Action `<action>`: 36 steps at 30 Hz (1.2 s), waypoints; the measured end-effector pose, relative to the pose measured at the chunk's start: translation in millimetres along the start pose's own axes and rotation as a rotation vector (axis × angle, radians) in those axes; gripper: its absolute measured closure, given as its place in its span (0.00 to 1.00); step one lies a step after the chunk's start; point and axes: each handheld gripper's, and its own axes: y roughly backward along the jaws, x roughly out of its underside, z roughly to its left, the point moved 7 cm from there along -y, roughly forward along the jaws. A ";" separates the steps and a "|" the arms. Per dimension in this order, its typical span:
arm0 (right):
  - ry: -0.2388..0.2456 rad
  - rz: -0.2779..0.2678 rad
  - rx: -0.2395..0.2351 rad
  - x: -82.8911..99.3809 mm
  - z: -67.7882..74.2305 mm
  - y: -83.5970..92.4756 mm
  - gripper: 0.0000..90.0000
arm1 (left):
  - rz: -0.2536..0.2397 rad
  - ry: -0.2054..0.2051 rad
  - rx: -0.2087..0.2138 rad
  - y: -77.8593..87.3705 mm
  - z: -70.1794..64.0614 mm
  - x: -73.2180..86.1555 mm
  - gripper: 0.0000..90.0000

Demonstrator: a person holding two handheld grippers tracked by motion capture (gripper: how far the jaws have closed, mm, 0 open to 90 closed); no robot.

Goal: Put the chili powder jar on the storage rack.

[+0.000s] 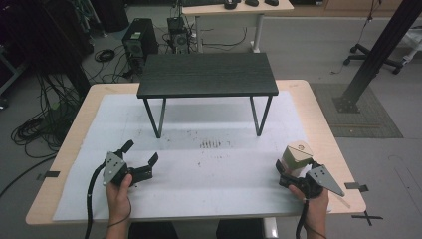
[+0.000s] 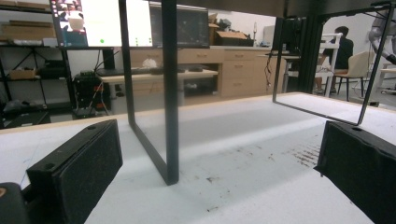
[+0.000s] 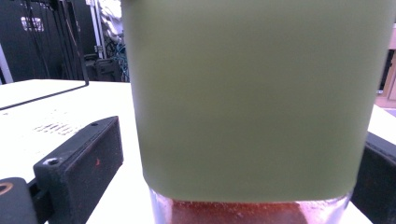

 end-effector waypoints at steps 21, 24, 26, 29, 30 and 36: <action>-0.002 -0.001 0.010 0.0 0.0 0.5 0.03 | 0.000 0.000 0.000 0.0 0.1 0.0 0.00; -0.003 0.001 0.011 0.0 0.0 0.4 0.04 | 0.001 0.000 0.000 0.0 0.1 0.1 0.00; -0.003 0.005 0.014 0.2 0.1 0.3 0.04 | 0.001 0.000 0.000 0.0 0.1 0.0 0.00; -0.003 0.006 0.020 0.2 -0.1 0.2 0.06 | 0.000 0.000 0.000 0.0 0.1 0.0 0.00; -0.001 0.004 0.025 0.2 -0.3 0.3 0.06 | 0.000 0.000 0.000 0.0 0.0 0.1 0.00; 0.005 0.004 0.047 0.2 -0.2 0.6 0.12 | 0.000 0.000 0.001 0.0 0.0 0.0 0.00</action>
